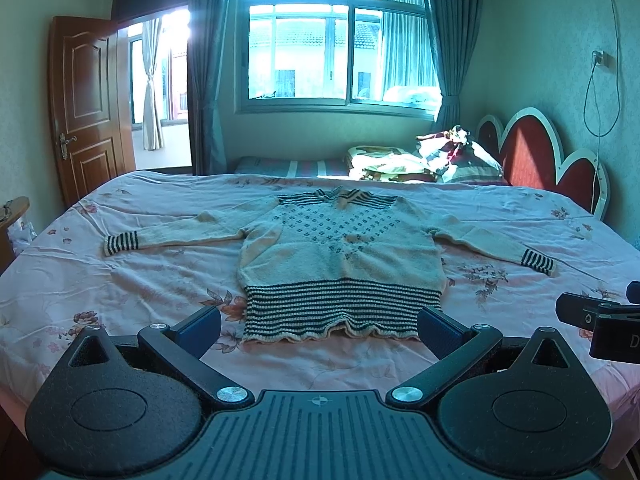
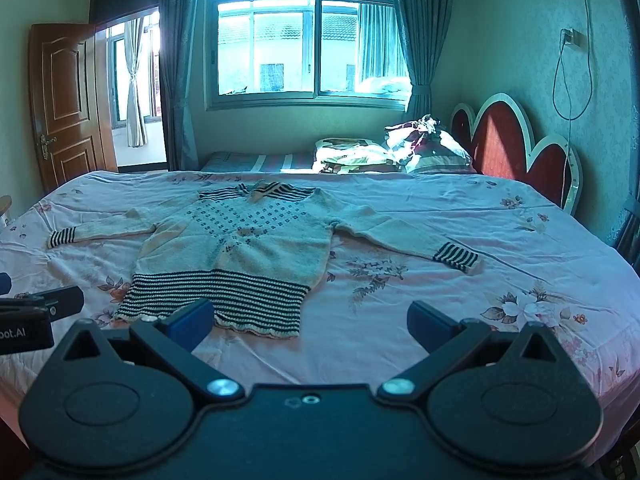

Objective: Fold small clothes

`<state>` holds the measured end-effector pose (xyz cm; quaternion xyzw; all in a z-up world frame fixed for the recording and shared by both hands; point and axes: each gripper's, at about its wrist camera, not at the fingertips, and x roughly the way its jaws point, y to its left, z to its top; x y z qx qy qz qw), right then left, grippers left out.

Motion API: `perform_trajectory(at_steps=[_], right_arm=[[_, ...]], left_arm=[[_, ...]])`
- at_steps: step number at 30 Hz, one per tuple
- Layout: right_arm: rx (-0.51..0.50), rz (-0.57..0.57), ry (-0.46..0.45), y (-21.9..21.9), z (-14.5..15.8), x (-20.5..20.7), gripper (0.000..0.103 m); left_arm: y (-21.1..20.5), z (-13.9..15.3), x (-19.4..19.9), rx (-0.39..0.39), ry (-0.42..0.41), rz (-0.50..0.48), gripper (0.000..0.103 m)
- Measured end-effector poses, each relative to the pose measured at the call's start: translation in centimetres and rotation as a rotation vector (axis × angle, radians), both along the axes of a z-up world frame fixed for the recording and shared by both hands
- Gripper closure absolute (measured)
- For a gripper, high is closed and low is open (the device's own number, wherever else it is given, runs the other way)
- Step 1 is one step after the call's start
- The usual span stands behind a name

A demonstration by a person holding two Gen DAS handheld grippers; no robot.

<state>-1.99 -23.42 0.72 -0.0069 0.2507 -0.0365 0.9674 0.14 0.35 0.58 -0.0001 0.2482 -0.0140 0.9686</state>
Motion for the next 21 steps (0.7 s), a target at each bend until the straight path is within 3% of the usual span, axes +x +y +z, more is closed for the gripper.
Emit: perform_trajectory(at_steps=[21], right_arm=[[-0.001,0.004,0.002,0.25,-0.17,0.24,0.001]], left_arm=[[0.00,-0.11,0.07,0.002,0.003,0.000,0.000]])
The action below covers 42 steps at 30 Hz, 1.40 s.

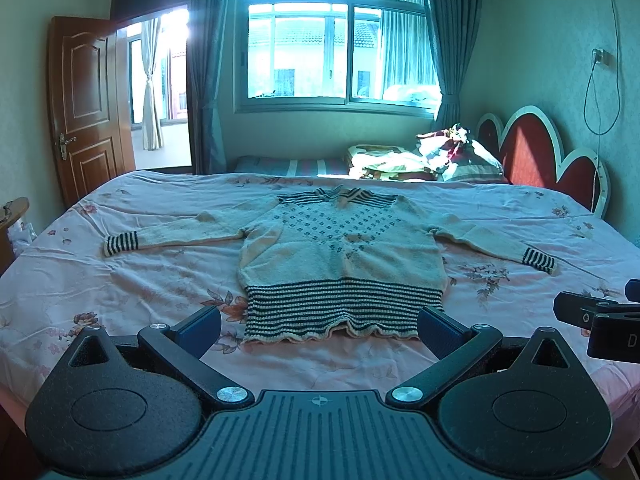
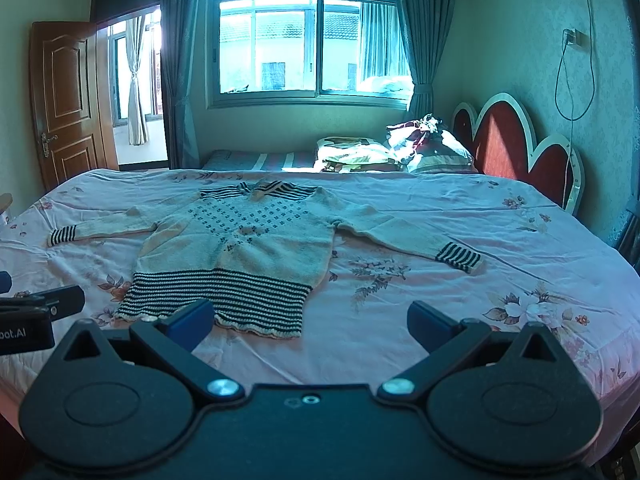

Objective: Fold small clothes

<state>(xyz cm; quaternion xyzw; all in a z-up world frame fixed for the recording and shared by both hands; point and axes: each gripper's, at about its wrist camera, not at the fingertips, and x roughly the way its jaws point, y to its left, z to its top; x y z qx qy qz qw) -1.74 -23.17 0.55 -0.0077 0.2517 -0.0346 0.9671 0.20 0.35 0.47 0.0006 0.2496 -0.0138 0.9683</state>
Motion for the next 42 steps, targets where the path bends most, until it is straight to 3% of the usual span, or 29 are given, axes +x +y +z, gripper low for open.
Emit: perform_trajectory(at_steps=[4,9,13,18,20,22,27,29,36,42], right_arm=[[0.004,0.002,0.002,0.0,-0.1,0.1,0.001],[0.038,-0.005,0.004,-0.2,-0.5,0.8,0.001],[0.062,-0.061,-0.046,-1.1,-1.1,2.0,0.001],[0.219,-0.104,-0.021,-4.6,-2.5,6.1,0.002],[0.275,-0.154,-0.036,-6.5,-3.1,7.9,0.013],[0.301,-0.229,-0.044,-8.4,-3.7,9.7,0.030],[0.417,-0.346,-0.060,-13.8,-5.0,14.5,0.035],[0.482,-0.376,-0.060,-15.9,-5.9,16.3,0.054],[0.686,-0.553,-0.016,-22.5,-10.9,21.5,0.055],[0.847,-0.658,-0.003,-27.5,-16.3,25.5,0.063]], left_arm=[[0.2,0.0,0.2,-0.021,0.008,-0.002,0.000],[1.8,-0.6,0.8,-0.144,0.010,0.005,0.000],[2.1,-1.6,3.1,-0.136,0.023,-0.019,0.000],[2.8,-3.5,8.6,-0.206,0.047,-0.030,0.000],[3.3,-4.3,11.3,-0.248,0.058,-0.045,0.000],[3.4,-4.6,13.8,-0.212,0.038,-0.022,0.000],[4.8,-4.4,20.6,-0.203,0.048,-0.027,0.000],[5.4,-4.6,23.0,-0.171,0.058,-0.017,0.000],[6.9,-6.5,29.5,-0.131,0.116,0.034,0.000],[6.7,-8.0,32.5,-0.168,0.129,0.053,0.000]])
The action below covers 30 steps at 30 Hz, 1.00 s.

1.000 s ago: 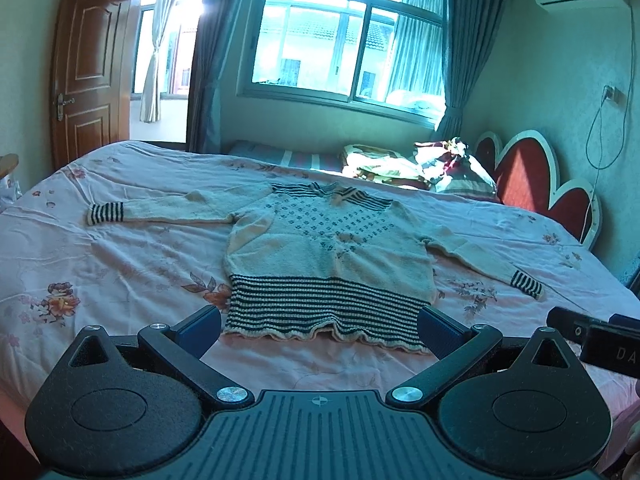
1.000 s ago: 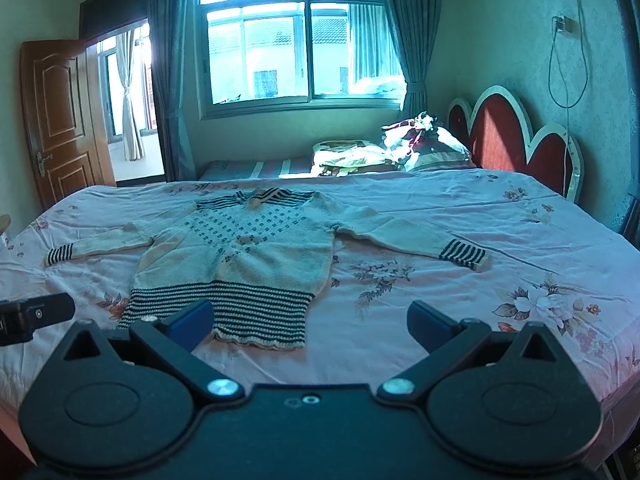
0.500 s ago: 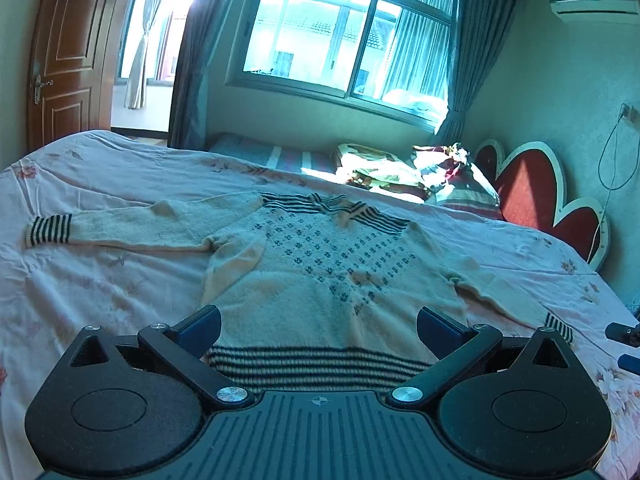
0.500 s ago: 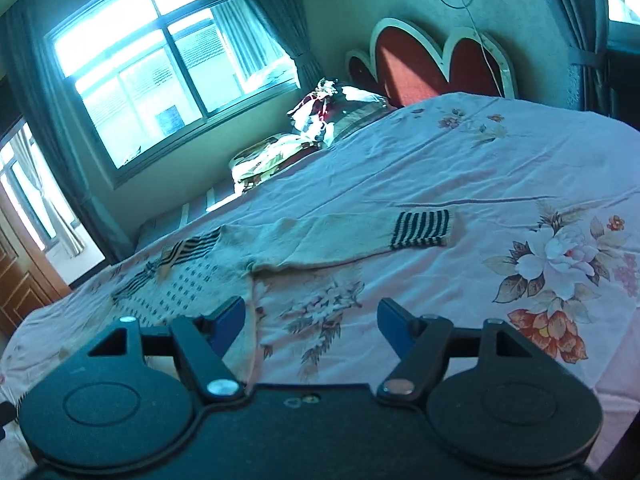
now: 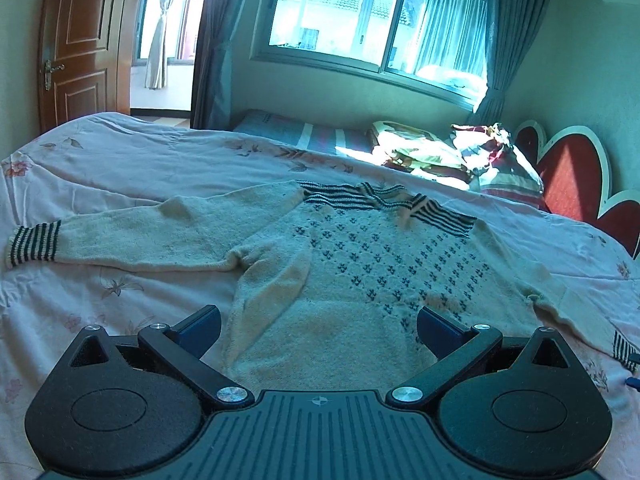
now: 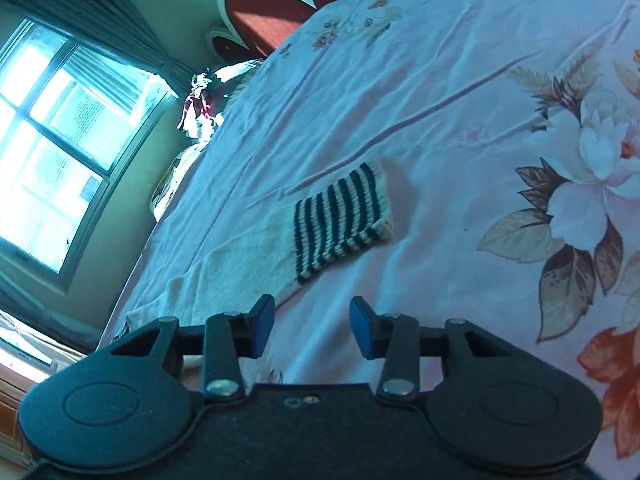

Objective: Fold small clothes
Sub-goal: 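Grasp the striped cuff of one sweater sleeve with the right gripper, then carry the cuff across the sweater body while the left gripper grasps the other cuff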

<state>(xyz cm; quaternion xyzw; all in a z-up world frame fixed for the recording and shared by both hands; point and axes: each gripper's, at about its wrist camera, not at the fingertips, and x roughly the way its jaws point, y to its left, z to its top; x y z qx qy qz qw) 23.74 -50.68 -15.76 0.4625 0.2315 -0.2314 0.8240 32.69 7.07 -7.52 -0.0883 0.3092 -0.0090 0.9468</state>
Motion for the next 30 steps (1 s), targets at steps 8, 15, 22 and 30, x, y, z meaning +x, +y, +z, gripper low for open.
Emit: perform_trajectory(at_steps=[8,15,22,30], right_arm=[[-0.009,-0.038,-0.052,-2.1,-1.6,3.1,0.090],[-0.270,0.018,0.050,0.5,0.7,6.0,0.097],[-0.468,0.319,-0.056,10.6,5.8,12.9,0.097],[-0.495,0.743,-0.117,27.0,5.4,20.3,0.097]], left_arm=[[-2.2,-0.6,6.0,0.035,0.033,0.043,0.000],[-0.5,-4.2,11.5,0.038,0.184,0.046,0.000],[3.3,-5.6,12.9,0.013,0.163,0.029,0.000],[9.4,-5.2,14.1,-0.022,0.160,0.079,0.000]])
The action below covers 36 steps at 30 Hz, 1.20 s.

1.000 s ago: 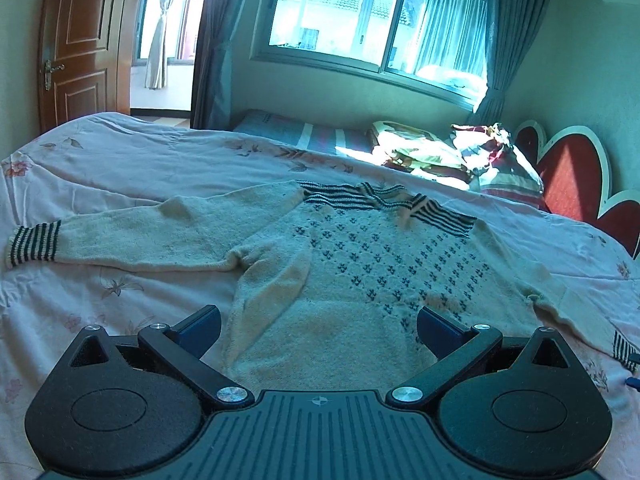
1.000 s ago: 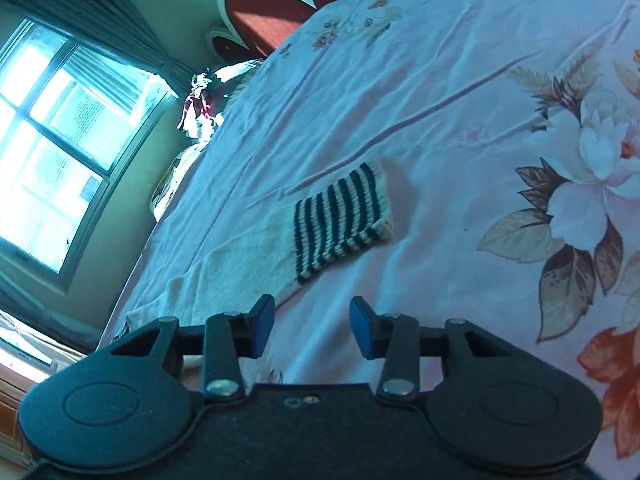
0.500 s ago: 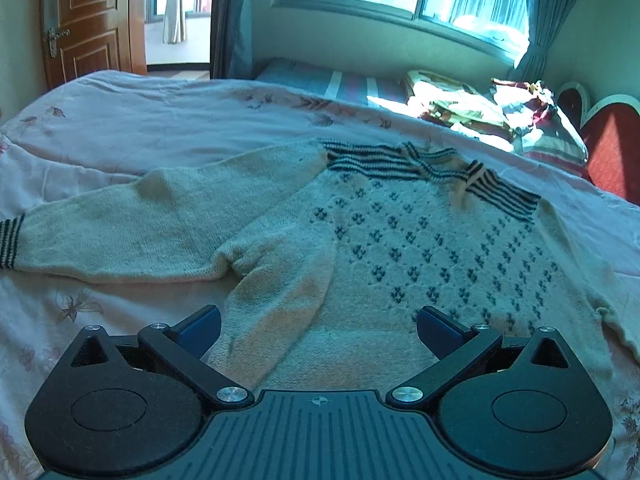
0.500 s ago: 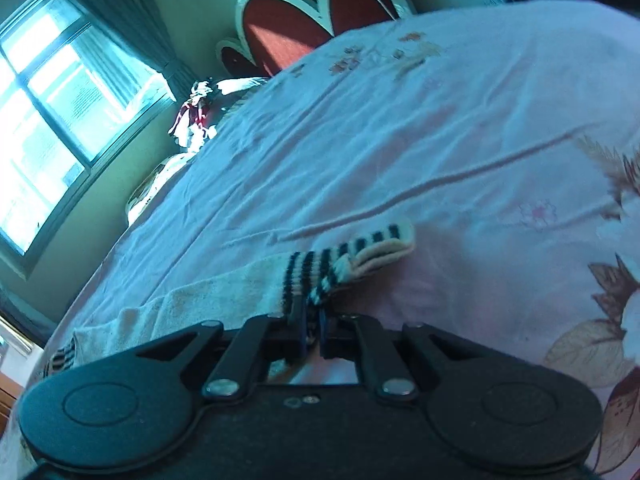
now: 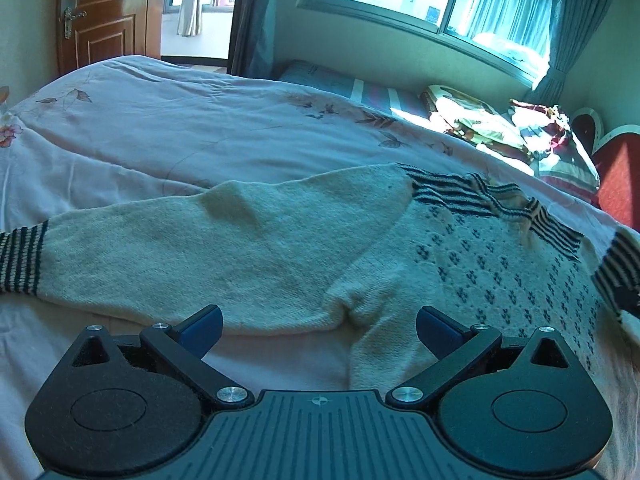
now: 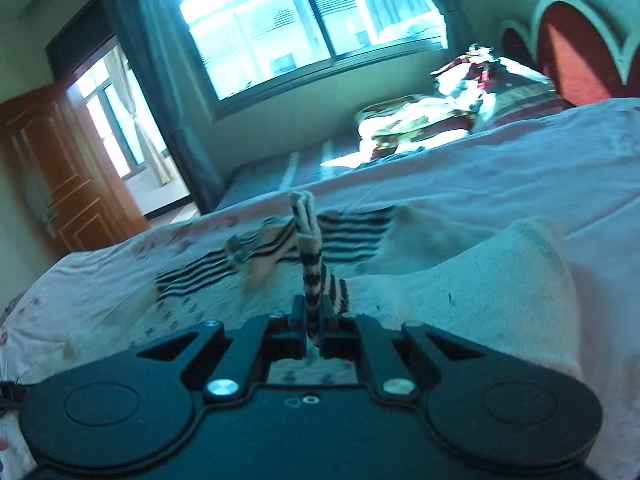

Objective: Fold small clothes
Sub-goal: 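Carry the cuff across the sweater body while the left gripper grasps the other cuff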

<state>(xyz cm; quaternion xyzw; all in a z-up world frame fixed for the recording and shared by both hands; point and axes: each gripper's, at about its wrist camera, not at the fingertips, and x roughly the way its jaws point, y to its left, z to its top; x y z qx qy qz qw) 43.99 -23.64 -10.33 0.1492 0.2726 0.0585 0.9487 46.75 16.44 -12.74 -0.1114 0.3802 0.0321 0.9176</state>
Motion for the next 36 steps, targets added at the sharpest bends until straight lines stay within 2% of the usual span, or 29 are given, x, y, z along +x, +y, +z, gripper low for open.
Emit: perform_trajectory(at_steps=[4,7,8,10,11,12,13,14,15,18,20,23,27,28,29,31,34,36], right_arm=[[-0.026,0.120,0.059,6.3,-2.1,1.3,0.097],[-0.074,0.149,0.114,9.2,-3.8,1.6,0.092],[-0.090,0.153,0.091,9.6,-3.8,1.1,0.080],[-0.096,0.191,0.075,10.0,-3.0,0.2,0.066],[-0.098,0.200,0.055,10.1,-2.5,-0.5,0.059],[-0.099,0.206,0.038,9.7,-2.1,-1.1,0.058],[-0.095,0.203,0.026,8.9,-1.8,-1.6,0.058],[-0.082,0.194,0.022,8.1,-1.5,-2.2,0.058],[-0.060,0.178,0.023,7.2,-1.2,-2.7,0.059],[0.020,0.098,0.026,4.4,-0.8,-4.2,0.059],[0.078,0.041,0.032,2.3,-0.7,-5.1,0.058],[0.146,-0.024,0.033,-0.3,-0.8,-6.1,0.057],[0.234,-0.090,0.034,-3.3,-1.4,-7.0,0.057],[0.280,-0.108,0.037,-4.1,-1.7,-7.2,0.057],[0.333,-0.132,0.042,-5.0,-2.1,-7.3,0.057],[0.432,-0.186,0.048,-6.7,-3.1,-7.5,0.057],[0.566,-0.261,0.045,-8.8,-4.3,-7.6,0.057],[0.650,-0.303,0.039,-10.0,-5.2,-7.6,0.057]], left_arm=[[1.7,0.1,0.0,0.010,-0.006,0.007,0.000],[1.9,0.3,0.2,0.009,-0.019,0.005,0.000],[1.8,0.5,0.3,0.000,-0.029,-0.001,0.000],[1.3,0.6,0.6,-0.048,-0.045,-0.028,0.000],[0.8,0.7,1.0,-0.087,-0.050,-0.054,0.001],[0.0,0.7,1.4,-0.125,-0.056,-0.079,0.001],[-0.9,0.7,1.8,-0.165,-0.064,-0.109,0.016],[-1.8,0.6,2.3,-0.199,-0.061,-0.133,0.043],[-3.2,0.3,3.0,-0.243,-0.044,-0.159,0.047],[-6.8,-0.9,4.8,-0.332,-0.012,-0.213,0.047],[-9.0,-2.0,6.0,-0.398,0.043,-0.244,0.047],[-11.2,-3.6,7.3,-0.413,0.122,-0.237,0.047],[-12.8,-3.8,8.2,-0.404,0.111,-0.236,0.049],[-13.0,-3.9,8.5,-0.382,0.113,-0.234,0.070],[-13.3,-3.9,8.8,-0.356,0.121,-0.231,0.098],[-12.4,-4.3,9.1,-0.395,0.130,-0.217,0.098],[-10.9,-2.9,8.2,-0.340,0.061,-0.197,0.098],[-9.7,-2.7,8.2,-0.349,0.060,-0.187,0.098]])
